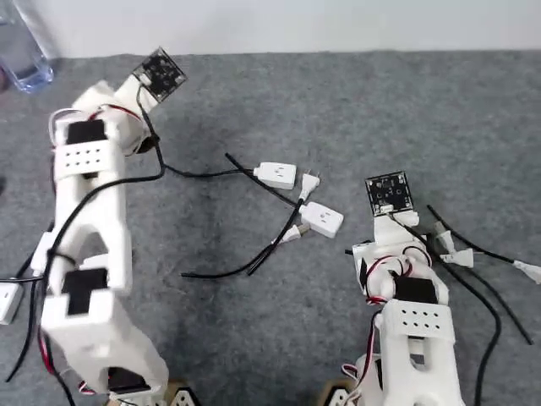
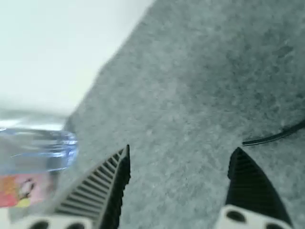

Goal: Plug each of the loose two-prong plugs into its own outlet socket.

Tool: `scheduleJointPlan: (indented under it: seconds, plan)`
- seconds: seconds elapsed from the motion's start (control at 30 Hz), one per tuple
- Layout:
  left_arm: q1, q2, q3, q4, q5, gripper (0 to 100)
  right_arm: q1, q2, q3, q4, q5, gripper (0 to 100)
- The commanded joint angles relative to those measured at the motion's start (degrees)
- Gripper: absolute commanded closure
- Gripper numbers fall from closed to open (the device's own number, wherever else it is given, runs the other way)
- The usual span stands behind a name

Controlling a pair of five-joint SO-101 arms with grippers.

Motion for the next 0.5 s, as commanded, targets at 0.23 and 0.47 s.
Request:
scheduleJointPlan:
  seconds: [0.23,0.47]
  plan:
    - [6.68,16.44,-15.25,-0.26,-0.62,69,-1.36,0.13,0.97,-3.21,2.20,63.8]
    - [10.90,21.10,-20.00,3.52,-0.53,69,-1.27,0.13,0.97,-3.47,2.29,63.8]
